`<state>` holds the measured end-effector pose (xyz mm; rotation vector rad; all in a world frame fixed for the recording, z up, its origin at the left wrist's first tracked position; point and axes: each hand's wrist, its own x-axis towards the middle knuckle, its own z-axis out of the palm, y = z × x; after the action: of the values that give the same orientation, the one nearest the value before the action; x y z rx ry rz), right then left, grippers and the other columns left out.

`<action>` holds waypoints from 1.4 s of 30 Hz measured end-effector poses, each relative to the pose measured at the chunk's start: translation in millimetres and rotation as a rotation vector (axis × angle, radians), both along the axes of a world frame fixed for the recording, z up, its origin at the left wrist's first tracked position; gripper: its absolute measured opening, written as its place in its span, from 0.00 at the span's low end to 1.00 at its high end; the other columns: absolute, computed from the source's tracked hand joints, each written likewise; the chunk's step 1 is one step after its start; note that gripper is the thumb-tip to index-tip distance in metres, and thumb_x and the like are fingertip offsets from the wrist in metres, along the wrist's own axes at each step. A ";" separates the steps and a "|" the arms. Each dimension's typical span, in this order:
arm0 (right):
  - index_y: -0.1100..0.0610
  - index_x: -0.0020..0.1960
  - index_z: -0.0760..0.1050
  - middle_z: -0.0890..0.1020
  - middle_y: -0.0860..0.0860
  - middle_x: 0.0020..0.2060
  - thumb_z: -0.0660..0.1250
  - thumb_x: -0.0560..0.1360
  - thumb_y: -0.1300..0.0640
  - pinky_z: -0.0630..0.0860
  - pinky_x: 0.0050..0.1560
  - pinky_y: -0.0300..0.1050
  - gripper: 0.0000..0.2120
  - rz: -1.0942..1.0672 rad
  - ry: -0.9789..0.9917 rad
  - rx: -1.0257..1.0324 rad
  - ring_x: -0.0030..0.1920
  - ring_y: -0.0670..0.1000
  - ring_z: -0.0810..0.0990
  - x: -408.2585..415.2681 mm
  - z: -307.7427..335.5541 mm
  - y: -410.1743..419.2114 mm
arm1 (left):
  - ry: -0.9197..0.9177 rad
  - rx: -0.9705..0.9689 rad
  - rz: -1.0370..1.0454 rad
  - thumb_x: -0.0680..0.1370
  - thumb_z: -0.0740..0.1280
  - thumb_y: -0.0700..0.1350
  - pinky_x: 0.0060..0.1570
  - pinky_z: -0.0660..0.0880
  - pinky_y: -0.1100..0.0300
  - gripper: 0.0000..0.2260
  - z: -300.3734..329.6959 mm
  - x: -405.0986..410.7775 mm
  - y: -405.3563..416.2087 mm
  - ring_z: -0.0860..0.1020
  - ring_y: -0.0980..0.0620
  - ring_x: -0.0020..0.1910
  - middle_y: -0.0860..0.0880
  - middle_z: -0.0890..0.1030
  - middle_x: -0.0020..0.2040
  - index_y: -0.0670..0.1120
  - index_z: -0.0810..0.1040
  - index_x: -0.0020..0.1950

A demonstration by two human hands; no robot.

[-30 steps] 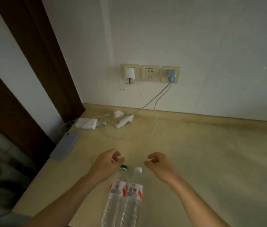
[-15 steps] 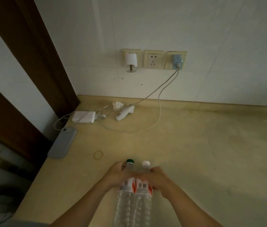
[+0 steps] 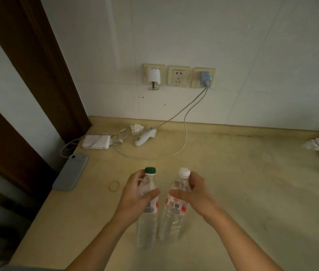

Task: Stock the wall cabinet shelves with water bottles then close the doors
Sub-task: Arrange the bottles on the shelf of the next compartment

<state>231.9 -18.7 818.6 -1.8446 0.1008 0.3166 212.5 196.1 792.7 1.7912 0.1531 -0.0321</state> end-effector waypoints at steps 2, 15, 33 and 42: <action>0.47 0.52 0.76 0.84 0.43 0.42 0.83 0.64 0.53 0.75 0.38 0.34 0.22 0.013 -0.130 -0.118 0.43 0.41 0.82 -1.6 9.4 -1.9 | -0.089 0.027 0.014 0.68 0.80 0.52 0.58 0.79 0.50 0.29 7.7 -0.5 -2.8 0.76 0.60 0.62 0.64 0.75 0.60 0.67 0.71 0.64; 0.40 0.62 0.70 0.75 0.36 0.57 0.80 0.69 0.47 0.68 0.51 0.23 0.27 -0.030 -0.413 -0.248 0.56 0.34 0.74 -27.9 -9.6 -6.1 | -0.357 0.290 0.039 0.68 0.79 0.58 0.58 0.65 0.77 0.32 2.4 -18.1 -9.2 0.72 0.63 0.63 0.67 0.70 0.61 0.71 0.63 0.63; 0.41 0.62 0.73 0.84 0.37 0.54 0.82 0.65 0.57 0.81 0.57 0.51 0.31 -0.151 -0.080 0.037 0.54 0.41 0.83 -25.9 -82.9 -19.2 | 0.046 -0.054 0.128 0.61 0.83 0.49 0.47 0.80 0.60 0.27 -28.7 -29.6 -8.5 0.85 0.53 0.52 0.53 0.86 0.52 0.52 0.80 0.58; 0.47 0.59 0.77 0.86 0.40 0.50 0.82 0.66 0.61 0.80 0.46 0.35 0.26 -0.297 -0.322 0.181 0.49 0.40 0.84 -3.5 44.8 -45.1 | -0.192 -0.078 0.007 0.67 0.82 0.46 0.55 0.76 0.58 0.24 80.3 26.5 -46.9 0.82 0.61 0.54 0.58 0.85 0.55 0.58 0.80 0.61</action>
<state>228.4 -63.7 863.4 -1.6498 0.1171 -0.1743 239.0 149.2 873.1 1.7056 0.0198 0.1364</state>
